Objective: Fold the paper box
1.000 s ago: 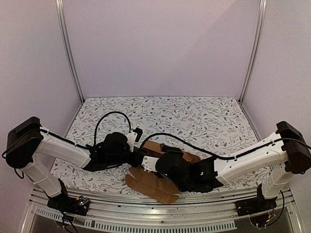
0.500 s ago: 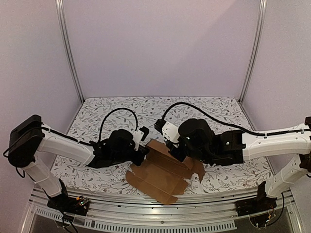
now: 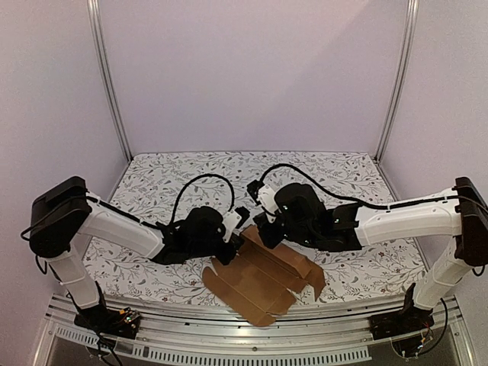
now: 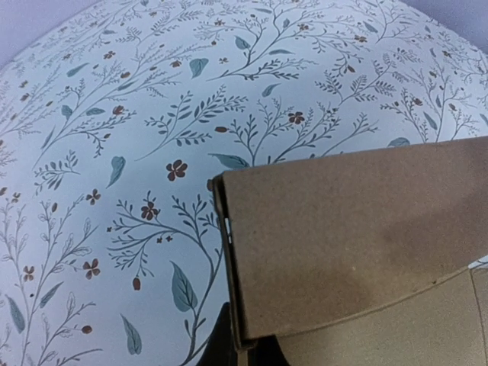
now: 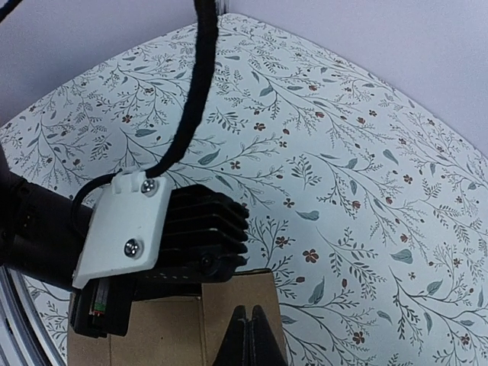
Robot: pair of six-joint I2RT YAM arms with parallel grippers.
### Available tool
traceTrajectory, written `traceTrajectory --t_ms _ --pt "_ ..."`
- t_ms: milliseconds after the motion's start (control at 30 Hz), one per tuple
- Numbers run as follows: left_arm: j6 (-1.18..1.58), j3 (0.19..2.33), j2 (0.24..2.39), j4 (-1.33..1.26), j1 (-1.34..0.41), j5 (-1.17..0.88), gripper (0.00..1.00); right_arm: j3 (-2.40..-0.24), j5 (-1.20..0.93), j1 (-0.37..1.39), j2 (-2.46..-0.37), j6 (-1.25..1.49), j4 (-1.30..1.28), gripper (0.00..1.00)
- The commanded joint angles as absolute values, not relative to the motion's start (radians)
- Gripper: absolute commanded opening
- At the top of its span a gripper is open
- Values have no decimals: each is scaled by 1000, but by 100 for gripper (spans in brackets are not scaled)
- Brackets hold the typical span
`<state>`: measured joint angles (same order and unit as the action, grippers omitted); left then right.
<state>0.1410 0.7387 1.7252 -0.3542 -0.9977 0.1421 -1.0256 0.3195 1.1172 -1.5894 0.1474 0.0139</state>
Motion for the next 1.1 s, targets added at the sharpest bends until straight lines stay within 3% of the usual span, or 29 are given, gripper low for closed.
traceTrajectory --t_ms 0,700,1067 --pt "89 768 1765 -352 -1023 129 0 -1005 278 1108 -1654 250 116 0" --pt "170 698 1792 -485 -1026 164 5 -952 246 1087 -1776 300 233 0" --pt "200 679 1839 -593 -1026 195 23 -939 231 1085 -1773 310 239 0"
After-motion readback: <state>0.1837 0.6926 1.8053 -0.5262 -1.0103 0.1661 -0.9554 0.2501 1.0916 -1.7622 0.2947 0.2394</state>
